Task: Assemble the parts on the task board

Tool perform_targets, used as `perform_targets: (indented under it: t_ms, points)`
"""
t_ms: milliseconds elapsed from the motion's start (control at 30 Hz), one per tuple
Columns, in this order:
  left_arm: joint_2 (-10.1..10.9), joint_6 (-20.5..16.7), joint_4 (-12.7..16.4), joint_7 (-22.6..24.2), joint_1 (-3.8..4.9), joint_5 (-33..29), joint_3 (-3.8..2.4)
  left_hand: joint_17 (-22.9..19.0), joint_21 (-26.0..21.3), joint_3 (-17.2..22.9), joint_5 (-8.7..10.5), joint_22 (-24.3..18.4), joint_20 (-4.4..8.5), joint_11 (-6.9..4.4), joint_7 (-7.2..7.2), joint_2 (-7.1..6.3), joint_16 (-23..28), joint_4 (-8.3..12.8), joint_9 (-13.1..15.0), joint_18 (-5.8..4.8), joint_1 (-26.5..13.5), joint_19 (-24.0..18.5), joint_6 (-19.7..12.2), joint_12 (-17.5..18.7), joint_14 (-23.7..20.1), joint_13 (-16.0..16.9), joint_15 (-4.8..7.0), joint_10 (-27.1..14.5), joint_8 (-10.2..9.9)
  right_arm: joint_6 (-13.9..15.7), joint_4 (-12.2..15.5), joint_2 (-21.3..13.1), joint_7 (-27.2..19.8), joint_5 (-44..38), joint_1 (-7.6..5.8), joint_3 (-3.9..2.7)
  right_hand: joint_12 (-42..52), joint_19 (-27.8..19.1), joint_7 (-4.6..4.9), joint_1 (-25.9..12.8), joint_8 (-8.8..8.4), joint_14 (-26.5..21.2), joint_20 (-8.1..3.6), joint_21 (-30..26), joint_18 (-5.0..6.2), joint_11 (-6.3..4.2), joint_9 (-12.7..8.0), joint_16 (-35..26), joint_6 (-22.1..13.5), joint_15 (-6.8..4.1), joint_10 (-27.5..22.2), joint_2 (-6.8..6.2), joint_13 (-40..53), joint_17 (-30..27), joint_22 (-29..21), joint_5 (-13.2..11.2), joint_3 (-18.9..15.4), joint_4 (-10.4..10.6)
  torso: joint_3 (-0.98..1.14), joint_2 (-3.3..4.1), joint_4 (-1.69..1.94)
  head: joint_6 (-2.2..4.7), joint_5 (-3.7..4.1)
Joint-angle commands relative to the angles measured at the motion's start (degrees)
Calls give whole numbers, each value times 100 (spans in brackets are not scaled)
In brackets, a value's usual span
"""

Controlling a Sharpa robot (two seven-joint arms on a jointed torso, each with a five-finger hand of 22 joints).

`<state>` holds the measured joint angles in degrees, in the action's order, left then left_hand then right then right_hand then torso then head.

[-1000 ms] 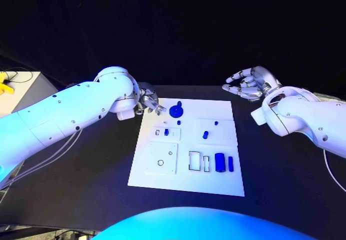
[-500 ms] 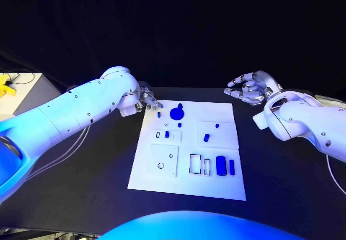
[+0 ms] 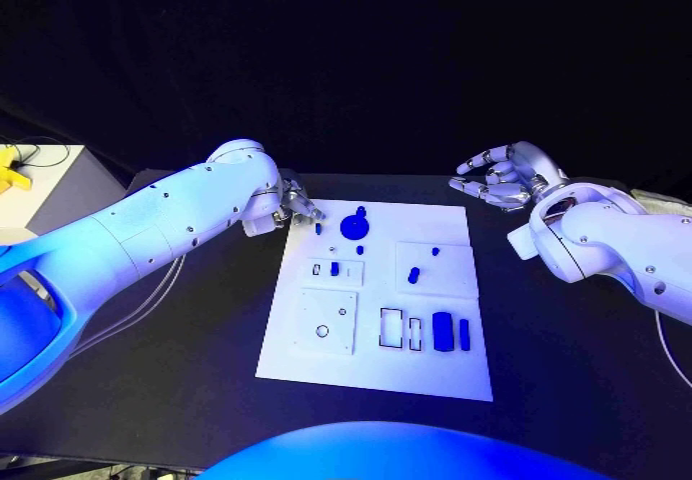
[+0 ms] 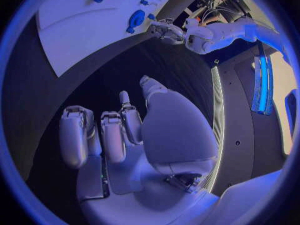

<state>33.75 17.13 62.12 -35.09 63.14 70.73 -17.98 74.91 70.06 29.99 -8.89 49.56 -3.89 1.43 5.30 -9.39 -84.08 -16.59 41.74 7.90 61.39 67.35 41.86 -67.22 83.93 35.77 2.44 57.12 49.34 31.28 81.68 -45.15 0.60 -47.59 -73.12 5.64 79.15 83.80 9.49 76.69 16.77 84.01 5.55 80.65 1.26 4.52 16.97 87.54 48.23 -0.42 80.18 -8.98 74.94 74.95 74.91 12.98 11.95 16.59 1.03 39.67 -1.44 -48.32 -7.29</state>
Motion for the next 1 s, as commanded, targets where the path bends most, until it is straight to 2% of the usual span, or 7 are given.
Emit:
perform_targets:
  t_ms: [33,400,767,1000]
  points:
    - [-25,92,-19,82,11,17,5,180,-23,0,7,4,-22,-5,7,-33,18,-21,-6,-4,-21,-23,-15,11,56,3,-36,-30,-26,-46,10,-1,-39,-40,-1,-2,-36,264,-10,-56,-25,478,27,-37,97,2,0,-22,-28,50,-43,10,566,1062,897,39,-5,-7,1,-9,2,-14,2]
    - [-34,187,-48,73,11,-26,28,175,-30,-9,11,-8,-26,-1,10,-31,19,-23,-11,-2,-42,-30,-6,14,54,-8,-41,-40,-28,-52,1,10,-38,-40,-1,-2,-30,270,-11,-61,-25,479,27,-27,94,2,1,-21,-29,49,-39,10,568,1065,905,44,-4,-11,5,-6,2,-27,0]
    - [-52,266,-58,116,11,-99,115,159,-48,-11,12,-42,-28,0,11,-28,27,-21,-14,5,-48,-51,-4,20,46,-23,-43,-52,-29,-61,-16,36,-37,-40,-1,-2,-30,270,-11,-61,-25,479,27,-27,94,2,1,-21,-29,49,-39,10,568,1065,905,44,-4,-11,7,-4,1,-40,2]
    - [-48,287,-60,124,11,-119,139,167,-47,-15,13,-38,-30,2,12,-27,23,-21,-17,4,-56,-50,-2,20,49,-23,-45,-55,-31,-65,-33,55,-40,-40,-1,-2,-24,271,-11,-63,-23,478,26,-27,94,1,2,-23,-28,49,-33,13,572,1063,905,45,-2,-13,8,-1,1,-50,2]
